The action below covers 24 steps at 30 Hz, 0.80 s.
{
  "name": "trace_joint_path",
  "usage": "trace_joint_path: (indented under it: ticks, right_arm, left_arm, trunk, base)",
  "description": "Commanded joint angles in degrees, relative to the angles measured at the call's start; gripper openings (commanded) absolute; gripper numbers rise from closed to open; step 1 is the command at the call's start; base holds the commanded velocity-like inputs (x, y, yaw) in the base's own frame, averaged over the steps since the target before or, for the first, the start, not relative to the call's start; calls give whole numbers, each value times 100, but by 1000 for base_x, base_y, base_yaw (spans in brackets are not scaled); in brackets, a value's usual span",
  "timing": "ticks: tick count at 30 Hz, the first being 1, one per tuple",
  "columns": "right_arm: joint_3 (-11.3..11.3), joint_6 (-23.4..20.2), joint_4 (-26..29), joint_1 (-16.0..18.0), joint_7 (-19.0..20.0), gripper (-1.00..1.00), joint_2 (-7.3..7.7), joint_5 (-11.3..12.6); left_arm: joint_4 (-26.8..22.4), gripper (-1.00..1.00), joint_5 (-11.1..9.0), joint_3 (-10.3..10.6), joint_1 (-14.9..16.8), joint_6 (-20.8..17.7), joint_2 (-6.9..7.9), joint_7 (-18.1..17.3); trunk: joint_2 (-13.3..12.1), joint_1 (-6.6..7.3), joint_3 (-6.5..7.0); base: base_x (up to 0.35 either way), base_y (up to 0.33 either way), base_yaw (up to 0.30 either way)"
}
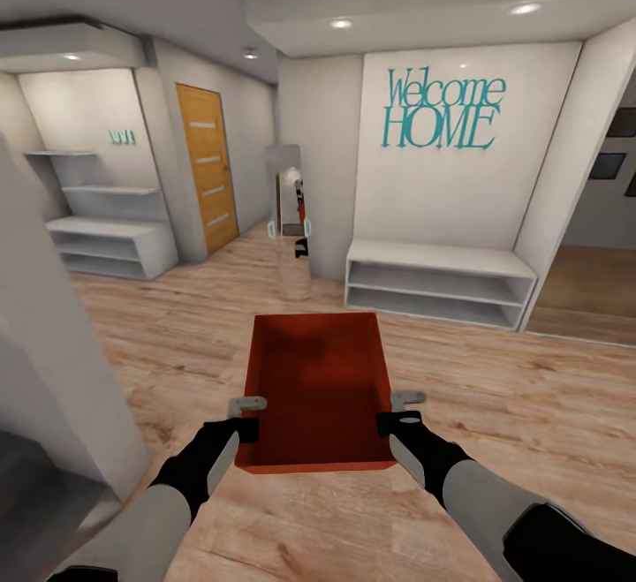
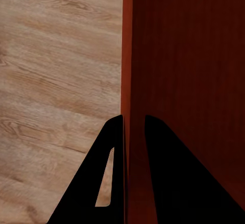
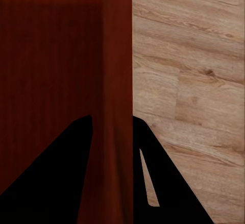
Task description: Move the two storage containers from the living room to the garage. In the garage, place one container on the floor and stack the other container on top of it (either order is fine).
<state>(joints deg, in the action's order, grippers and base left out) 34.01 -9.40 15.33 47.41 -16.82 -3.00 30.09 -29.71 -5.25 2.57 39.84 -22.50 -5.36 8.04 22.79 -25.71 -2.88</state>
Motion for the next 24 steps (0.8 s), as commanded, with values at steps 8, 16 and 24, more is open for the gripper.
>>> trace_joint_path:
  ticks: [8, 16, 24]
  right_arm:
    - [8, -45, 5, 5, -67, -100, 52, -64]
    - [5, -45, 5, 5, -67, -100, 45, -64]
    - [1, -45, 5, 5, -67, -100, 45, -64]
  left_arm:
    - [-17, -100, 77, -29, 6, -44, 9, 66]
    - [-17, -100, 77, -26, 6, -44, 9, 66]
    - [-17, -100, 77, -28, 6, -44, 9, 66]
  trunk:
    - [13, -7, -13]
    - [13, -7, -13]
    - [13, -7, -13]
  base:
    - [323, 0, 0]
    - [323, 0, 0]
    - [323, 0, 0]
